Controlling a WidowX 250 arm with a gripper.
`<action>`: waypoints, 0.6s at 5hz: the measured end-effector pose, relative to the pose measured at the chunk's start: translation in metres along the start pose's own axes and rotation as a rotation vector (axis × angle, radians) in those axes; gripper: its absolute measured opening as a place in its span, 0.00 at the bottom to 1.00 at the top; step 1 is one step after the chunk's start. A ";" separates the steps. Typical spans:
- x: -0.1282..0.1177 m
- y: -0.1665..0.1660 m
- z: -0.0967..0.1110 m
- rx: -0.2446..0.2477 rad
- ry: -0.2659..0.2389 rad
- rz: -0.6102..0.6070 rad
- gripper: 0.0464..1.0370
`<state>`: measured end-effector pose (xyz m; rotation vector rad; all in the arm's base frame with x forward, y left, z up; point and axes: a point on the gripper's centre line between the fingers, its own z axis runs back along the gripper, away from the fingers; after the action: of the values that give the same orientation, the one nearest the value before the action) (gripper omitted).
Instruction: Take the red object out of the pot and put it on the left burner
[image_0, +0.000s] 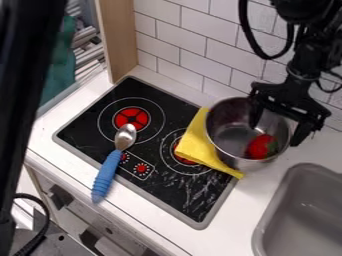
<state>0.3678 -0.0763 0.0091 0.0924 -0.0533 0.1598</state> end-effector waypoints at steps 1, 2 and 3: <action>0.000 0.013 0.010 0.013 -0.029 0.029 0.97; 0.001 0.024 0.016 0.015 -0.042 0.052 0.97; 0.001 0.029 0.021 0.001 -0.051 0.069 0.97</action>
<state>0.3634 -0.0496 0.0331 0.0956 -0.1076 0.2262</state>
